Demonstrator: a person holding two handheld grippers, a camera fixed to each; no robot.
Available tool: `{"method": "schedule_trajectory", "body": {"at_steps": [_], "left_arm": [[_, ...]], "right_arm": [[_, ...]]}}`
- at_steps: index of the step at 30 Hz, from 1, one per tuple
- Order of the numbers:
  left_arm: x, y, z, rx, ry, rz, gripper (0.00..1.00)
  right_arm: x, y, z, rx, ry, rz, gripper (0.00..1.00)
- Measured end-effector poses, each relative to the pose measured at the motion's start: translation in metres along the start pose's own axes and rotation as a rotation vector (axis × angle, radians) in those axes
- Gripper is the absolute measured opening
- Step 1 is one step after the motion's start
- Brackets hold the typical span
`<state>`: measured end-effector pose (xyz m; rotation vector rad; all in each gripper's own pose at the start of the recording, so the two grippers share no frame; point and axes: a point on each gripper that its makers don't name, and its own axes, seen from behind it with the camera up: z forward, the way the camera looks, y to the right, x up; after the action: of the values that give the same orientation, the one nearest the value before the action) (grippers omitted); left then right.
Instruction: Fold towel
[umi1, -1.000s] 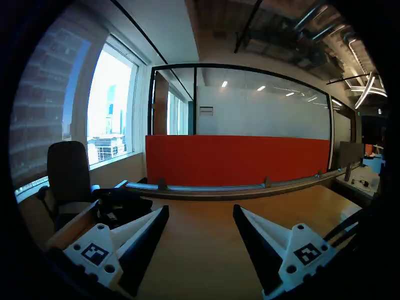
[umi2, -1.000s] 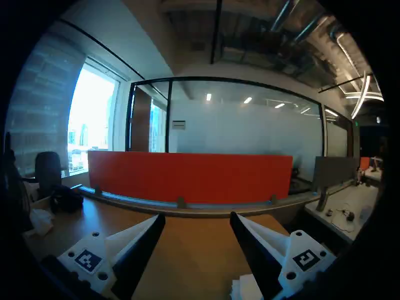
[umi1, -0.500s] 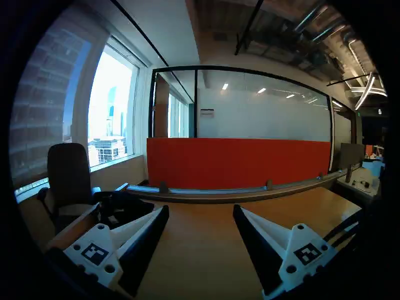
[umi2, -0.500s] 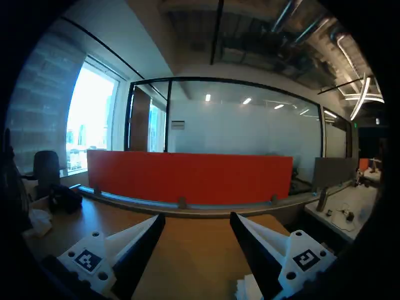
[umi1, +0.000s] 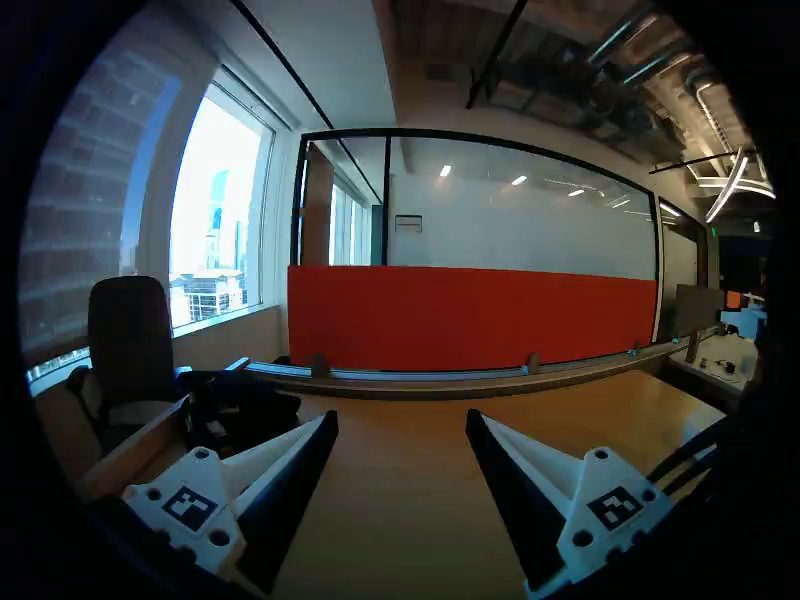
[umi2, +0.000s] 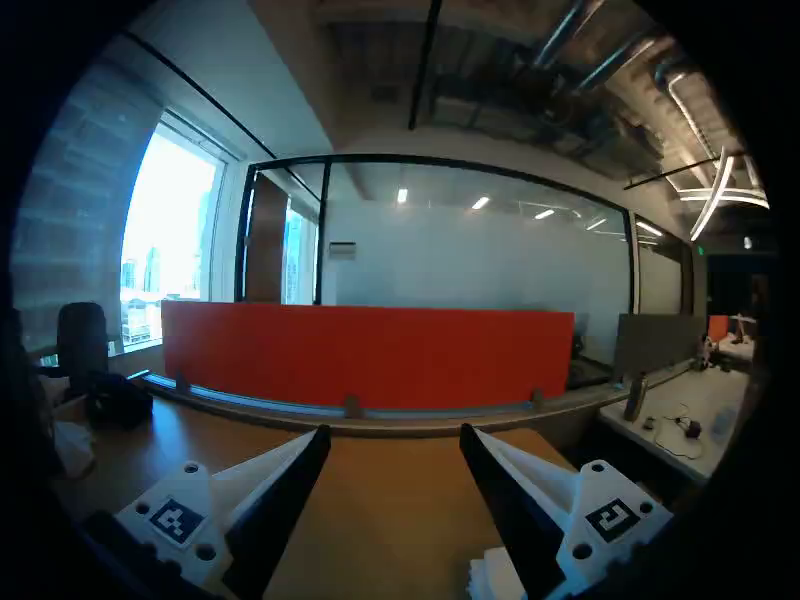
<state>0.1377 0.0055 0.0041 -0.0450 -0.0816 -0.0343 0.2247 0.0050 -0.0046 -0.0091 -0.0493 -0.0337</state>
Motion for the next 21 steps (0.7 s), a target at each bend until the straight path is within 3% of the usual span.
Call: {"method": "schedule_trajectory", "body": {"at_steps": [6, 15, 21], "left_arm": [[-0.024, -0.004, 0.002, 0.001, -0.005, 0.019, 0.95], [-0.064, -0.002, 0.004, -0.005, -0.006, 0.041, 0.95], [-0.083, -0.009, 0.005, 0.008, 0.01, 0.043, 0.95]], "right_arm": [[0.001, -0.005, -0.001, -0.007, 0.013, 0.002, 1.0], [-0.022, -0.008, -0.005, -0.019, -0.007, 0.03, 1.0], [-0.028, -0.006, -0.01, -0.032, -0.012, 0.048, 1.0]]}}
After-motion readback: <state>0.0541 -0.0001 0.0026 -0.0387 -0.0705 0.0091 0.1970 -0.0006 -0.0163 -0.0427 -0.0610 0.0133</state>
